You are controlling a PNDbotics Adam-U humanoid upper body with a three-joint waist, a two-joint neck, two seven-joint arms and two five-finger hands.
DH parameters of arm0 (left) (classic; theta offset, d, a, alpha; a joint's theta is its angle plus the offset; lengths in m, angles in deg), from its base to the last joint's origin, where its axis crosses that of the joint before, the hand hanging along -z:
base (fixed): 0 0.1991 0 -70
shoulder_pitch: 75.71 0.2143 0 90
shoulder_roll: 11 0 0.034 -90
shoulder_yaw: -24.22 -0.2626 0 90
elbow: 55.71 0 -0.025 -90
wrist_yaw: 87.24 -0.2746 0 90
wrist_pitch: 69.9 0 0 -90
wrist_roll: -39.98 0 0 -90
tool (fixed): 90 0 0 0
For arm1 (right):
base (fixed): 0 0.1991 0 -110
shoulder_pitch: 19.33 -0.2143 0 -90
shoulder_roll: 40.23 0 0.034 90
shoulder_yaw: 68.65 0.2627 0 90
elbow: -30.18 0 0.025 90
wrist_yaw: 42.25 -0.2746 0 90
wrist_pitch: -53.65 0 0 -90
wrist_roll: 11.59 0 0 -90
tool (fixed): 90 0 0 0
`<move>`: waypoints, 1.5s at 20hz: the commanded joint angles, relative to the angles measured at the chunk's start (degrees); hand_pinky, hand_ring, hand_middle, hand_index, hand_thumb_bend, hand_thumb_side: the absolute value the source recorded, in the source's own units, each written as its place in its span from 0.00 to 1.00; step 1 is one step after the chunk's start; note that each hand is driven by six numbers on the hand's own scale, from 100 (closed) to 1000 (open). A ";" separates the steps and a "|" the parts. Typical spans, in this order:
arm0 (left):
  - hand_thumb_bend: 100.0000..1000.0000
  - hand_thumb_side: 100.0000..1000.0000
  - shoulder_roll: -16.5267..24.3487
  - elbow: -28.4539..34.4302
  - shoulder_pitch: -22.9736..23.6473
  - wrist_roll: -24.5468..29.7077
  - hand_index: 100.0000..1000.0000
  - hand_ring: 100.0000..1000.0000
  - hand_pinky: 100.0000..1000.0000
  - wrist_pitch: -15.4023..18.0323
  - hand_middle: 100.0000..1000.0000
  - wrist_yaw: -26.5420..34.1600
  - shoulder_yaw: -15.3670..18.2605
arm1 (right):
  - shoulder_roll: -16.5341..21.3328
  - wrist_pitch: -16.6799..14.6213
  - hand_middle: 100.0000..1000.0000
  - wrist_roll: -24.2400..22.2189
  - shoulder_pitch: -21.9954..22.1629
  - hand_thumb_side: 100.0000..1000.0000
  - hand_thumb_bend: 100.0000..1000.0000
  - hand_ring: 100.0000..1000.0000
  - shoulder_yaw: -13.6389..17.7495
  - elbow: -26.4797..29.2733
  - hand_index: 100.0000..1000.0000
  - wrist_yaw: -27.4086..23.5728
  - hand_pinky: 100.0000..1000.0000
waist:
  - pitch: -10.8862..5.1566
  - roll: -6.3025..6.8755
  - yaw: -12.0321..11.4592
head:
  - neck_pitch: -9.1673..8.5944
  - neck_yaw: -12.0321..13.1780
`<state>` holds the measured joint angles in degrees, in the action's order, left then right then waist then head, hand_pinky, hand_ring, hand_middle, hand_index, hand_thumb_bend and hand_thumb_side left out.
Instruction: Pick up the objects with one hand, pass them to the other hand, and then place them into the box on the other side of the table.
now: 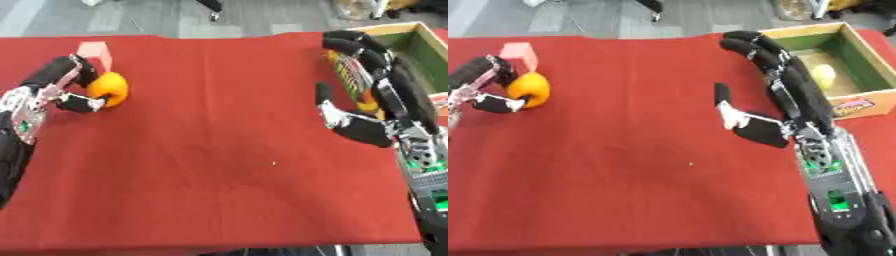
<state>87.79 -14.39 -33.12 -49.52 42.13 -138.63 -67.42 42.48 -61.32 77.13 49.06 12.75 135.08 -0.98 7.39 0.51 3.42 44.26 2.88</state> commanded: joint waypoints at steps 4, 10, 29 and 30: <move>0.04 0.15 3.52 7.37 -0.34 8.36 0.42 0.38 0.54 3.11 0.30 20.43 -3.38 | 1.11 -2.30 0.78 -2.48 -3.02 0.37 0.00 0.80 -2.94 1.03 0.85 -1.26 0.77 | -1.59 -0.26 -0.40 | -0.14 0.50; 0.00 0.28 3.86 12.74 0.23 15.77 0.42 0.39 0.54 1.23 0.30 30.60 -6.09 | 2.42 -3.73 0.75 -4.23 -4.86 0.30 0.04 0.76 -4.60 2.04 0.86 -1.14 0.77 | -2.05 -0.22 -1.00 | -0.14 0.40; 0.00 0.35 -9.01 25.04 -1.87 33.74 0.42 0.40 0.55 -6.09 0.31 48.64 -24.76 | -0.81 -18.57 0.84 -15.85 -17.95 0.48 0.28 0.82 -16.88 -8.35 0.93 6.22 0.81 | -1.96 -0.12 -1.79 | -0.14 -0.77; 0.00 0.35 -8.84 26.01 -1.94 34.79 0.42 0.40 0.55 -7.14 0.31 49.69 -24.56 | -0.85 -18.79 0.84 -16.03 -17.84 0.48 0.28 0.82 -16.98 -8.79 0.93 6.56 0.81 | -1.97 -0.15 -1.83 | -0.14 -0.77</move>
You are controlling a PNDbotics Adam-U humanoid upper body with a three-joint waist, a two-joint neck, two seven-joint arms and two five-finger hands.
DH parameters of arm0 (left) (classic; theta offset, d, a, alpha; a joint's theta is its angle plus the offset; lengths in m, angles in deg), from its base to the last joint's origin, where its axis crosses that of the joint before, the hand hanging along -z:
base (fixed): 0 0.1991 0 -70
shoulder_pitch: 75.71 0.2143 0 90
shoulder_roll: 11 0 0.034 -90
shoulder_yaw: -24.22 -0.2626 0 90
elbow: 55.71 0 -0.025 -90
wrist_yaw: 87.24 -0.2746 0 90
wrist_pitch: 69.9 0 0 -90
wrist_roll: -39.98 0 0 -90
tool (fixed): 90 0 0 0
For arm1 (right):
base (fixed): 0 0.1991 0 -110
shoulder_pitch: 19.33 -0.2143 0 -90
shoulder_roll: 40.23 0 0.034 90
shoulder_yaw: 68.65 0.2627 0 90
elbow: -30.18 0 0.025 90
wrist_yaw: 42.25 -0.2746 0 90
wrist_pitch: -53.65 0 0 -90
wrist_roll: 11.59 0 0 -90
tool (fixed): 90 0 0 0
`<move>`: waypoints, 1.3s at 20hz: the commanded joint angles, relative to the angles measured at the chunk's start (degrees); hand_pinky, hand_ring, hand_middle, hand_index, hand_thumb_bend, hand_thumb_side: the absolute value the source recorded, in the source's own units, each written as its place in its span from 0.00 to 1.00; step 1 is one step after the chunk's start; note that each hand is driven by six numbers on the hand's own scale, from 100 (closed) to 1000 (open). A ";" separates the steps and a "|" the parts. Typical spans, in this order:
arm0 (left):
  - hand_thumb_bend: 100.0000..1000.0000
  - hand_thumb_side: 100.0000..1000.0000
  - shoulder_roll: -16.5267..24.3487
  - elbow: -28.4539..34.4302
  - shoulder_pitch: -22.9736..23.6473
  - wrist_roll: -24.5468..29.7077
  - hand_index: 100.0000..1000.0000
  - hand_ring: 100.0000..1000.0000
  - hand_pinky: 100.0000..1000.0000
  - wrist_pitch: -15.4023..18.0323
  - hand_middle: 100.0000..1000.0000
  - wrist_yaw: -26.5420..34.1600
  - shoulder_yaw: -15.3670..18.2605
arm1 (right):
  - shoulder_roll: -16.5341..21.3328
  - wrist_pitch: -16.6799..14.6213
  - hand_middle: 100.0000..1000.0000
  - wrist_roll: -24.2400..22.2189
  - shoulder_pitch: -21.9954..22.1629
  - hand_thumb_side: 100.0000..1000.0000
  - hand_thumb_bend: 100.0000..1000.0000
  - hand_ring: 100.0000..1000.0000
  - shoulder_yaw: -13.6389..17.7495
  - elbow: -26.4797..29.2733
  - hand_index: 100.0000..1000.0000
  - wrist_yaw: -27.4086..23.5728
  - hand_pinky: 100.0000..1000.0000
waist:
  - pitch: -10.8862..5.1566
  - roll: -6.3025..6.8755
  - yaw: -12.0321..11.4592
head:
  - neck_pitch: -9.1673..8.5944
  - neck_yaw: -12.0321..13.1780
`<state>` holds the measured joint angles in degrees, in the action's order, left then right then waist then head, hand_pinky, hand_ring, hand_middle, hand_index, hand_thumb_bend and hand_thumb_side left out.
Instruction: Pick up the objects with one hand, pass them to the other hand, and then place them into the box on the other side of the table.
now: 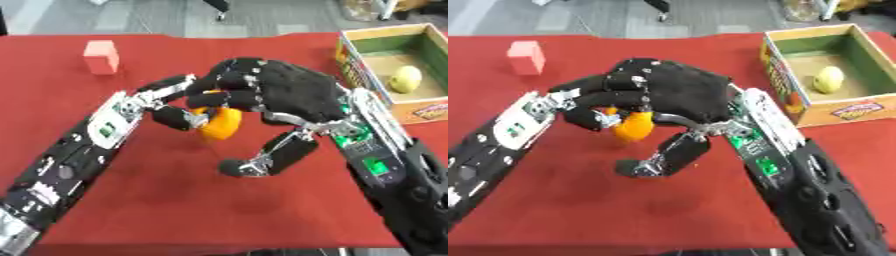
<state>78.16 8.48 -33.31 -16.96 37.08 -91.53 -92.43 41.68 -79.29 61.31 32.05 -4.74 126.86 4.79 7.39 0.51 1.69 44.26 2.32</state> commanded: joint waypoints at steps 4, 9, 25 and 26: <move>0.00 0.35 1.69 6.62 -1.89 6.07 0.42 0.40 0.56 -5.90 0.31 6.50 1.14 | -0.18 -1.13 0.85 -0.77 -0.48 0.48 0.27 0.82 0.64 -2.10 0.93 2.18 0.81 | -1.97 -0.23 -0.18 | -0.14 -0.17; 0.00 0.35 3.14 9.72 -1.70 8.67 0.42 0.40 0.56 -9.56 0.31 11.32 0.68 | 0.08 -0.25 0.84 0.02 -0.12 0.44 0.29 0.81 2.06 -2.59 0.94 6.01 0.82 | -1.92 -0.23 -0.19 | -0.14 -0.02; 0.00 0.40 7.54 13.67 -1.34 11.56 0.43 0.40 0.56 -18.47 0.31 26.31 -1.84 | -0.34 6.80 0.72 10.15 0.78 0.21 0.27 0.73 3.31 -6.46 0.89 21.89 0.75 | -1.93 0.07 -0.02 | -0.14 -0.45; 0.00 0.41 7.56 13.91 -1.36 11.54 0.43 0.40 0.56 -18.74 0.31 26.55 -1.93 | -0.44 7.43 0.64 11.15 0.77 0.07 0.24 0.68 3.33 -6.55 0.86 22.54 0.72 | -1.93 0.07 -0.01 | -0.14 -0.47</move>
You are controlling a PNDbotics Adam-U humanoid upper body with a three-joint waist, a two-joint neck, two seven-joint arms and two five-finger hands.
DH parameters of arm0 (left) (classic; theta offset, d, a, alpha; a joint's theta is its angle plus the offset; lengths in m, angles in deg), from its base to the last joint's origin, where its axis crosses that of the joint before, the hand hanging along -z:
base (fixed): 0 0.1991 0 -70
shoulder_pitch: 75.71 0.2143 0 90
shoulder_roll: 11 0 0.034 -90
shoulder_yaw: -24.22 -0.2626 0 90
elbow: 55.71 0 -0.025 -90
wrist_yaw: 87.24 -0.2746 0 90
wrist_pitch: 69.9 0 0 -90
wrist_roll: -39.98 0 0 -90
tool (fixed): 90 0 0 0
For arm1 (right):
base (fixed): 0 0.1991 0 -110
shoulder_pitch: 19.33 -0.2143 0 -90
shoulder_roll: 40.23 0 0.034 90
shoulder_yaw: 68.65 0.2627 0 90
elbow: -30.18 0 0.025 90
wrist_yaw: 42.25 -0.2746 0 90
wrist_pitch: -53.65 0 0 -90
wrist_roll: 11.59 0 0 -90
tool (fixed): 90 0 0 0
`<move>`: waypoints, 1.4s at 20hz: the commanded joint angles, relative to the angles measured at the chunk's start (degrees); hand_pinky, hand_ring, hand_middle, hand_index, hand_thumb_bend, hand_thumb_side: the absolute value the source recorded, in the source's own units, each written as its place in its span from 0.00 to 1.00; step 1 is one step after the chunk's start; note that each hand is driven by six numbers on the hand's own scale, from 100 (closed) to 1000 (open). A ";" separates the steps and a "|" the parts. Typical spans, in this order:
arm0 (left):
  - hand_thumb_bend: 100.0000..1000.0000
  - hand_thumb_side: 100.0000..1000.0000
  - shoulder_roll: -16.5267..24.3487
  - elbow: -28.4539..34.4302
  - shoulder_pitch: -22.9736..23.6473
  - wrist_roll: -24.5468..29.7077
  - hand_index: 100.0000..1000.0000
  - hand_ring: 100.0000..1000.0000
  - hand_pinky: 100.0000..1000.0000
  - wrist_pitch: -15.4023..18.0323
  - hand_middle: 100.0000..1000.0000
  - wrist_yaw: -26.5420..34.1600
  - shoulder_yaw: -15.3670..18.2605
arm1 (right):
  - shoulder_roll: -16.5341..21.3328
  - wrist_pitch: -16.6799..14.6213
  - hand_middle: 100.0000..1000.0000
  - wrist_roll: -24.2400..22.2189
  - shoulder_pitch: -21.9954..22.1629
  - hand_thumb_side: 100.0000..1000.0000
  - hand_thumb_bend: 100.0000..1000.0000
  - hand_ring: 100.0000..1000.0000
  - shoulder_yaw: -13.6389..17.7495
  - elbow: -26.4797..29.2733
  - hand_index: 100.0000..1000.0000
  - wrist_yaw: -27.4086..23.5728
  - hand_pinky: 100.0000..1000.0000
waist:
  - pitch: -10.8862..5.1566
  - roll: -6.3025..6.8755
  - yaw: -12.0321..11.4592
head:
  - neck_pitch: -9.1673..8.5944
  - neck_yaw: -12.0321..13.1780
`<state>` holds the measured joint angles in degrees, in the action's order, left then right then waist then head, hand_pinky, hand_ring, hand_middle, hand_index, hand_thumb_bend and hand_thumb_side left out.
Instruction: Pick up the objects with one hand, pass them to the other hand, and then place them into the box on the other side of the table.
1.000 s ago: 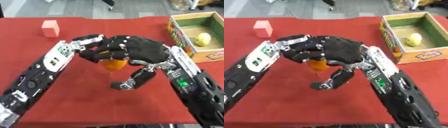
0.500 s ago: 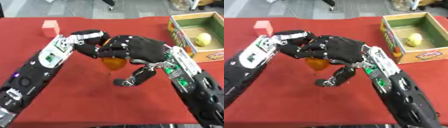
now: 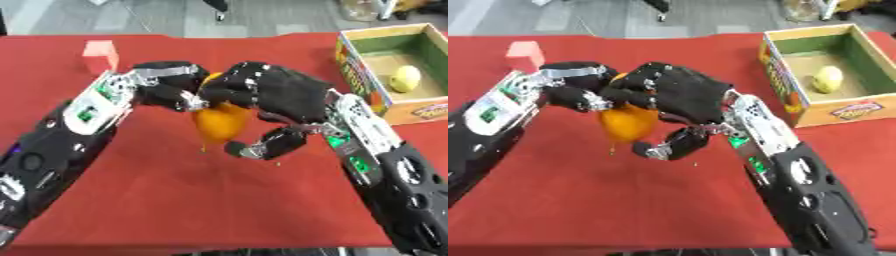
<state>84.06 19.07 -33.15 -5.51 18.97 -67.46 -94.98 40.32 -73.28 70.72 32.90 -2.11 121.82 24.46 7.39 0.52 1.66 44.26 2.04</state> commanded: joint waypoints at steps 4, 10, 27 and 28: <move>0.00 0.43 1.86 4.24 -1.46 0.15 0.45 0.41 0.58 -1.38 0.33 3.26 0.27 | 0.74 4.59 0.45 5.69 -0.06 0.00 0.08 0.59 0.85 -1.97 0.78 4.26 0.67 | -1.97 0.07 0.02 | -0.14 -0.22; 0.39 0.60 3.34 5.24 -1.01 4.13 0.65 0.55 0.68 -0.54 0.49 4.48 0.23 | 0.66 8.04 0.24 11.47 -0.08 0.00 0.00 0.53 1.21 -2.32 0.70 2.42 0.65 | -2.00 0.07 0.05 | -0.14 -0.24; 0.73 0.84 13.79 1.77 6.37 6.73 0.75 0.62 0.72 11.29 0.58 2.82 13.73 | 9.11 15.22 0.02 24.62 -2.23 0.00 0.00 0.54 7.84 -9.75 0.40 0.70 0.63 | -2.22 -0.12 -0.16 | -0.14 -0.38; 0.71 0.82 14.24 1.56 6.90 6.05 0.75 0.62 0.72 11.75 0.58 2.46 15.05 | 10.43 16.14 0.01 24.83 -2.55 0.00 0.00 0.55 9.12 -11.04 0.39 -0.15 0.62 | -2.22 -0.12 -0.19 | -0.14 -0.34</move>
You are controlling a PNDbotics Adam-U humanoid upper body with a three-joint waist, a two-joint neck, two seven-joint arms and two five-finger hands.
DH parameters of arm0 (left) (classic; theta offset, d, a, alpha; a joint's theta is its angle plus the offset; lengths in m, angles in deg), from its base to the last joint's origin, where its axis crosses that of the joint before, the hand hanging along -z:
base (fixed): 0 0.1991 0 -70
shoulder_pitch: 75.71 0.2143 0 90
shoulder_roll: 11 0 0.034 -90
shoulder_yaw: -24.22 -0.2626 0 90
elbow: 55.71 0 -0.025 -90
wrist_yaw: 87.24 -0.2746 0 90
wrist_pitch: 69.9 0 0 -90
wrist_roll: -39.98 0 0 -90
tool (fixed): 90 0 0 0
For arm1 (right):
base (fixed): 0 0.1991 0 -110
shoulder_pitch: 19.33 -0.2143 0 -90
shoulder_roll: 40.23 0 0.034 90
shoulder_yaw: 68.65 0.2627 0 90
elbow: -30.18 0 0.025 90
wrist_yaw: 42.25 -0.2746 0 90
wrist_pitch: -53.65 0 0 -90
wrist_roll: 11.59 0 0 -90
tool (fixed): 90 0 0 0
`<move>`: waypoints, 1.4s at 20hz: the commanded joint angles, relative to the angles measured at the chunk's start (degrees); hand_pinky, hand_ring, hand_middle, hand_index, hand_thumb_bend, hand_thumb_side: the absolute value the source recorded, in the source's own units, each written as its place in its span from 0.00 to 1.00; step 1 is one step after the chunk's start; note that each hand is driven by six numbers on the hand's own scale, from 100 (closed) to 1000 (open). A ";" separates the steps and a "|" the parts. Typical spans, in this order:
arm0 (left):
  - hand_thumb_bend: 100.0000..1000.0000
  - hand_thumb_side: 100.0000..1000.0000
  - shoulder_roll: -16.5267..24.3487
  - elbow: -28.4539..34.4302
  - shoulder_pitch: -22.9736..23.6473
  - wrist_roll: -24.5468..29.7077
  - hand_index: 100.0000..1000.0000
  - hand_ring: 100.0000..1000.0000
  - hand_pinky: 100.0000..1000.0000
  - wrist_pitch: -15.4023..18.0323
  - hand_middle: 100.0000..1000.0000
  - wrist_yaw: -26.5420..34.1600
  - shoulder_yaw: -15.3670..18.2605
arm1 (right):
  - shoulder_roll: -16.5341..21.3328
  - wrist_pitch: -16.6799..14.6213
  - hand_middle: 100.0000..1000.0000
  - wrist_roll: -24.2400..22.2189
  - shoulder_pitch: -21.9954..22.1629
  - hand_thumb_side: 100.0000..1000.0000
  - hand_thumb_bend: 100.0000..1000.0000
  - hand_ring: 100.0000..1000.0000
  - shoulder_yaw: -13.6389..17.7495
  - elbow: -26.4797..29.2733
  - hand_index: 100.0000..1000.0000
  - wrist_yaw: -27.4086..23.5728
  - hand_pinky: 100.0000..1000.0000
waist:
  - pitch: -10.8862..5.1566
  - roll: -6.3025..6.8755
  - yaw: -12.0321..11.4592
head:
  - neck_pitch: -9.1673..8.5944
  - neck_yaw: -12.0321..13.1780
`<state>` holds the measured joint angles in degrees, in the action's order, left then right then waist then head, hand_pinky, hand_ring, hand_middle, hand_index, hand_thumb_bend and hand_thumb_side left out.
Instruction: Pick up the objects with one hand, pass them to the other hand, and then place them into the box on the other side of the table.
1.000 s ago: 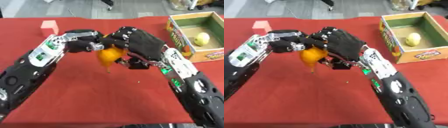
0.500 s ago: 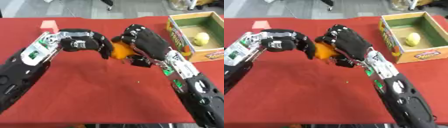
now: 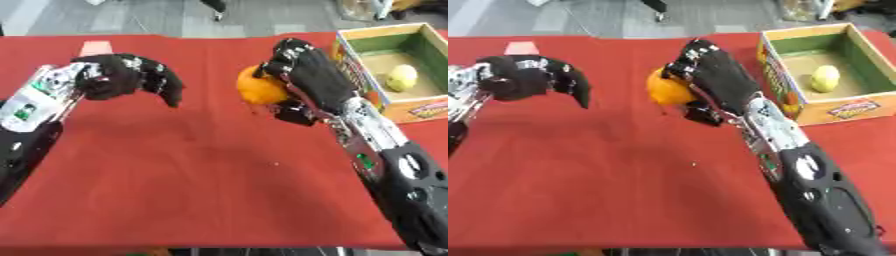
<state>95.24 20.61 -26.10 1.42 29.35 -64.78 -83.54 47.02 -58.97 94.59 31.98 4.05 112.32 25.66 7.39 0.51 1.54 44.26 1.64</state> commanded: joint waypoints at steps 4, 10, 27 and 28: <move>0.63 0.78 4.60 -1.19 2.79 -4.41 0.73 0.60 0.71 2.25 0.56 -2.56 8.60 | 9.38 5.61 0.00 0.10 -2.43 0.00 0.00 0.58 8.80 -7.44 0.39 -5.05 0.61 | -2.33 -0.10 0.31 | -0.14 0.61; 0.60 0.77 4.58 -1.35 6.47 -10.20 0.73 0.59 0.70 2.31 0.56 -5.43 11.68 | 15.18 11.42 0.52 -5.05 -4.27 0.56 0.00 0.82 18.22 -16.86 0.82 -10.86 0.73 | -2.27 0.33 0.23 | -0.14 0.81; 0.62 0.67 5.41 -8.50 3.85 -20.00 0.74 0.61 0.71 3.94 0.58 -18.87 14.92 | 17.06 12.94 0.76 -2.38 -5.59 0.46 0.27 0.88 20.18 -21.99 0.92 -11.92 0.82 | -2.14 -0.04 -0.54 | -0.14 1.02; 0.62 0.67 5.74 -9.89 2.87 -21.93 0.74 0.61 0.71 4.66 0.58 -22.30 15.51 | 16.38 12.03 0.76 -1.28 -3.73 0.45 0.26 0.88 19.55 -17.40 0.92 -12.52 0.82 | -2.09 -0.04 -0.39 | -0.14 1.33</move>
<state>98.25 11.40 -21.96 -18.75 33.41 -84.23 -69.57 62.22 -45.85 91.13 28.92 24.08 89.69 14.06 7.25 0.53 1.18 44.26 2.59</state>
